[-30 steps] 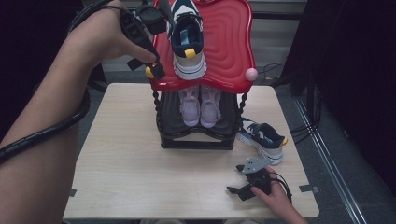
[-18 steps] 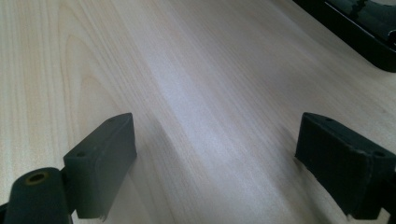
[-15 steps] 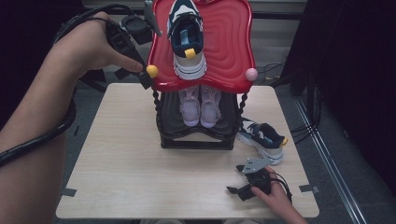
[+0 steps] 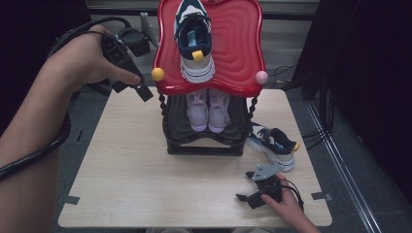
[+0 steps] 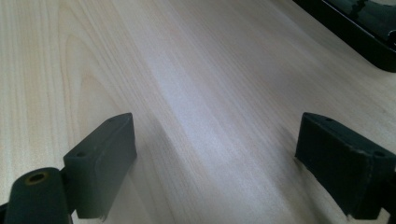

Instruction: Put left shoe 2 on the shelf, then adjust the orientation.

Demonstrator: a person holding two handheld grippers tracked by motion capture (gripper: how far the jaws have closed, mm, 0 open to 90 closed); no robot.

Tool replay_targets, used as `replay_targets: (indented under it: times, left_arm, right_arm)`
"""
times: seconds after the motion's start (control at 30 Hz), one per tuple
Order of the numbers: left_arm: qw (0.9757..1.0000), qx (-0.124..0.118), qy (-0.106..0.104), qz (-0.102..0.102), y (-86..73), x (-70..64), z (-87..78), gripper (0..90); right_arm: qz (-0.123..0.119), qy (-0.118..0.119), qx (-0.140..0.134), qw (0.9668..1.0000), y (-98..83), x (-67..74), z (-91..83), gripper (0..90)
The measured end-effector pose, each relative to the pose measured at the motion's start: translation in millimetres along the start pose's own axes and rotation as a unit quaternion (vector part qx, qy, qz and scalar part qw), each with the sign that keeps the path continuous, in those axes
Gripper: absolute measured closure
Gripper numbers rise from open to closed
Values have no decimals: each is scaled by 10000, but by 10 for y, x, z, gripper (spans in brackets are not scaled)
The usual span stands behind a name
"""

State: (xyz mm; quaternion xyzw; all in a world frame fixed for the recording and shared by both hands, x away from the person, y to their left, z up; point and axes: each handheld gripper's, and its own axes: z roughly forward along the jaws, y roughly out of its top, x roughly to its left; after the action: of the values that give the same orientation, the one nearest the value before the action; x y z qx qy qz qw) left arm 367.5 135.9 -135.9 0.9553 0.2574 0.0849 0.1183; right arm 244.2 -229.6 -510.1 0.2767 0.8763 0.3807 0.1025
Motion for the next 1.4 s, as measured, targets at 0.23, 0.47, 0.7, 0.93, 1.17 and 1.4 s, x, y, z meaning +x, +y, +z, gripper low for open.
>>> replay_targets:
  times: [0.23, 0.47, 0.7, 0.93, 1.17, 1.4]
  left_arm:
    - [10000, 44, -32, -79, -153, 38, 76, 246]
    - [9999, 1, -91, -119, -289, 65, 186, 246]
    - [9998, 0, -141, -117, -418, 65, 327, 247]
    - [9995, -79, -209, -222, -553, 56, 484, 250]
    - [9994, -63, -303, -177, -680, 46, 702, 251]
    - [9991, -34, -392, -146, -814, 12, 914, 250]
  right_arm:
    - [-1, -1, 0, 10000, 0, 0, 0, 112]
    - [-2, -3, 1, 10000, 0, 0, 0, 112]
    - [-6, -4, 8, 10000, 0, 0, -1, 112]
    - [-7, -4, 9, 10000, 0, -1, -1, 112]
    - [6, -1, 8, 10000, 1, 1, -2, 112]
    - [-15, -16, -6, 10000, 2, -3, -1, 112]
